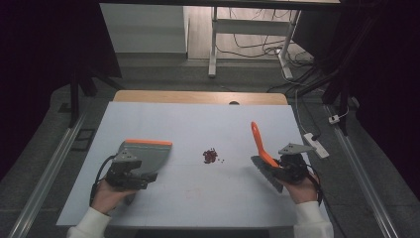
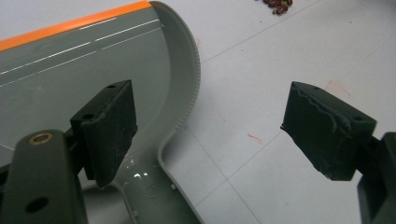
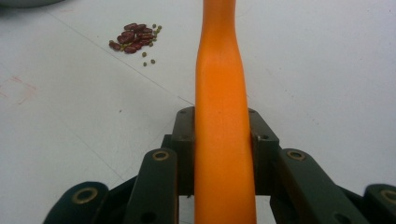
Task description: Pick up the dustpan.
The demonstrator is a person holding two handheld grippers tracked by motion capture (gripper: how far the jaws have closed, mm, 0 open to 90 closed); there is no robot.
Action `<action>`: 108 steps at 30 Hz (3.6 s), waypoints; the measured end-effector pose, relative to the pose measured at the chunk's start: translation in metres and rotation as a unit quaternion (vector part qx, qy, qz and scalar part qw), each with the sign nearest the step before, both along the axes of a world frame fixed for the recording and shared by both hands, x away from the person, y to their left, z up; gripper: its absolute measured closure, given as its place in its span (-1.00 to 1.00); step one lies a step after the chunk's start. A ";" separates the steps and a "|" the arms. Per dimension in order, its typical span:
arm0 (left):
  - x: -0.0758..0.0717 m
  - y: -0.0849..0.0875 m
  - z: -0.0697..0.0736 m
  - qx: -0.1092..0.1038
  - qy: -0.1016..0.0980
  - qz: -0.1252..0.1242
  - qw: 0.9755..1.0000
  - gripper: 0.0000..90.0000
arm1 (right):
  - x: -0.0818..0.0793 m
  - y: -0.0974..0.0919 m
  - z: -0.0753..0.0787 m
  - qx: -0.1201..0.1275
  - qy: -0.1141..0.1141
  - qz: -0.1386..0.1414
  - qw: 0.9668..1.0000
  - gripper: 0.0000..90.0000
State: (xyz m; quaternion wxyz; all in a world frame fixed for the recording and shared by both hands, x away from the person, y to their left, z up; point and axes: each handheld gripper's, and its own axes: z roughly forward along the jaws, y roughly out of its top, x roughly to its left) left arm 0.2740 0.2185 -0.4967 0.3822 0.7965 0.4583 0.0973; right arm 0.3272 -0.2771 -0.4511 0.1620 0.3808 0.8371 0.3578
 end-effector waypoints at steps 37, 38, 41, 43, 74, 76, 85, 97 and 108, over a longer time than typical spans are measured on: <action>-0.002 -0.008 0.009 0.004 0.014 -0.004 1.000 -0.60 | -0.003 0.000 0.004 0.005 -0.007 -0.007 1.000 0.55; -0.002 -0.008 0.009 0.004 0.014 -0.004 1.000 -0.60 | -0.003 0.000 0.004 0.005 -0.008 -0.008 1.000 0.55; -0.002 -0.007 0.017 0.008 0.014 0.007 1.000 -0.61 | -0.003 -0.002 0.005 0.010 -0.008 -0.007 1.000 0.55; -0.002 -0.008 0.021 0.008 0.015 0.015 1.000 -0.61 | -0.003 -0.002 0.006 0.012 -0.010 -0.005 1.000 0.55; 0.000 0.011 0.015 0.030 0.123 0.149 0.981 -0.74 | -0.005 0.003 0.004 0.011 -0.008 -0.001 1.000 0.55; 0.001 0.010 0.011 0.036 0.128 0.146 0.980 -0.74 | -0.005 0.004 0.004 0.011 -0.007 0.000 1.000 0.55; 0.002 0.012 -0.003 0.055 0.146 0.157 0.975 -0.74 | -0.005 0.005 0.002 0.006 -0.006 0.001 1.000 0.55; 0.007 0.011 -0.020 0.054 0.171 0.160 0.971 -0.62 | -0.005 0.006 0.003 0.005 -0.006 0.001 1.000 0.55; 0.009 0.009 -0.024 0.045 0.168 0.164 0.971 -0.38 | -0.005 0.006 0.001 -0.001 -0.006 -0.001 1.000 0.55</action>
